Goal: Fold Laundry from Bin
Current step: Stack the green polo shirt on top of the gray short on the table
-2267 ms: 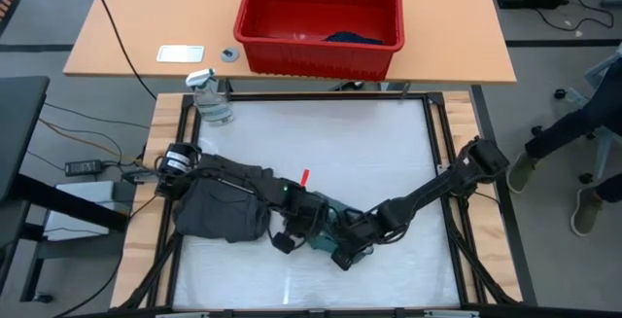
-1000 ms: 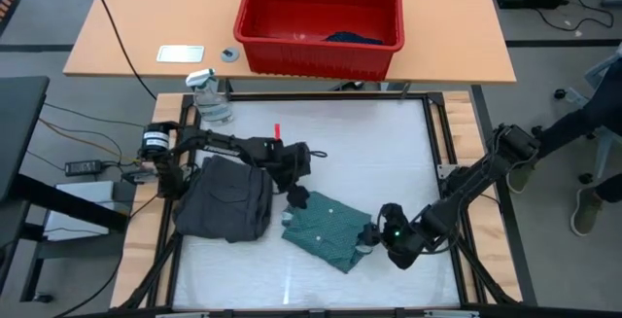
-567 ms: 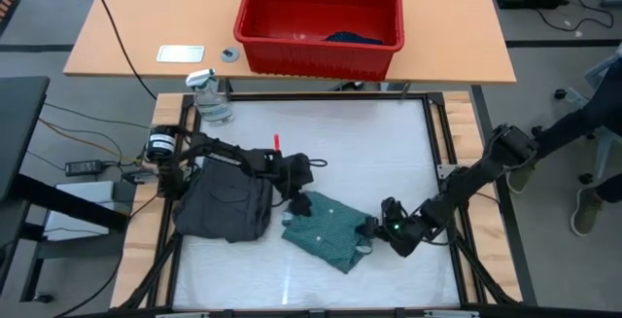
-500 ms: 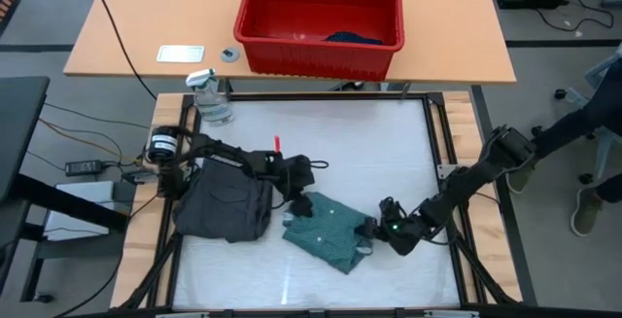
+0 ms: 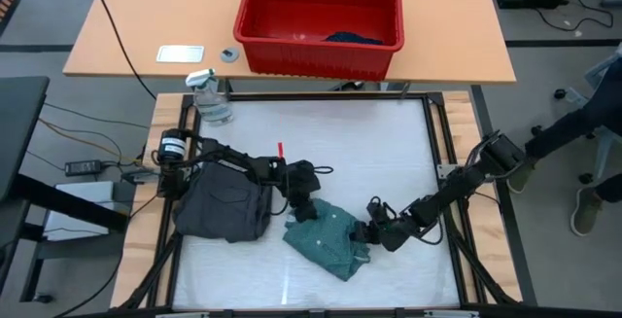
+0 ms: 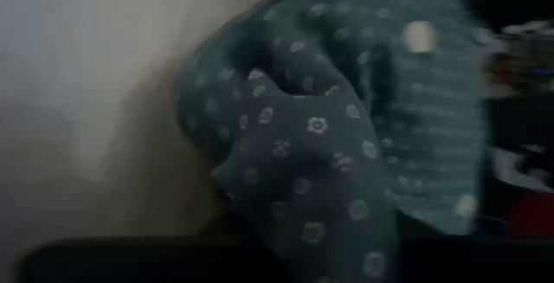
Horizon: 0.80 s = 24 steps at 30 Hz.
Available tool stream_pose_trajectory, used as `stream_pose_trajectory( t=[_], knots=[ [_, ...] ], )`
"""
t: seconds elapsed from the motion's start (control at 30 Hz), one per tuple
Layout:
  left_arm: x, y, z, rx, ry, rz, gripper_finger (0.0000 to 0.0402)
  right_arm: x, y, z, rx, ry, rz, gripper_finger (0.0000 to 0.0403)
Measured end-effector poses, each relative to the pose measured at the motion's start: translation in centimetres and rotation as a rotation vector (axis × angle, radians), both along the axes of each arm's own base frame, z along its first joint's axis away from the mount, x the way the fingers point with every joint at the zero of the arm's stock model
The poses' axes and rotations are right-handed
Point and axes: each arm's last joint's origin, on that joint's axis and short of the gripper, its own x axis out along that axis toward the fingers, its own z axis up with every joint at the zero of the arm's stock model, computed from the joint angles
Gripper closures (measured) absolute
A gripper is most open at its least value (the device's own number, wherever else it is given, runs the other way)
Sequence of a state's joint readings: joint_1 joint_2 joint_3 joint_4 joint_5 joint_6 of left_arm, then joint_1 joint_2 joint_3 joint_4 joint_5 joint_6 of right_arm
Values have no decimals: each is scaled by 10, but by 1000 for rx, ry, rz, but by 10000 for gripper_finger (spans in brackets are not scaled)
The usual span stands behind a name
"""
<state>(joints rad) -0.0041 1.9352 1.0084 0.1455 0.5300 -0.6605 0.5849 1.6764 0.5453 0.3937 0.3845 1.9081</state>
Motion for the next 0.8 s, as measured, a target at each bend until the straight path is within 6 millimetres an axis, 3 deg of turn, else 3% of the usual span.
stream_pose_trajectory(
  t=[0.1,0.23,0.37,0.5,0.57,0.8],
  knots=[
    [1,4,5,-108,8,-29,383,5,-2,4,-21,-48,33,369],
    [3,16,32,-220,13,2,383,13,-9,19,-12,-157,64,369],
    [-5,20,77,-230,11,14,383,24,-19,43,18,-307,40,369],
    [-35,26,125,-157,82,41,383,36,-35,63,8,-374,11,369],
    [-54,30,139,-92,163,73,383,44,-45,71,-6,-400,11,369],
    [-117,41,167,45,365,188,383,90,-94,100,-81,-437,64,369]
  ],
)
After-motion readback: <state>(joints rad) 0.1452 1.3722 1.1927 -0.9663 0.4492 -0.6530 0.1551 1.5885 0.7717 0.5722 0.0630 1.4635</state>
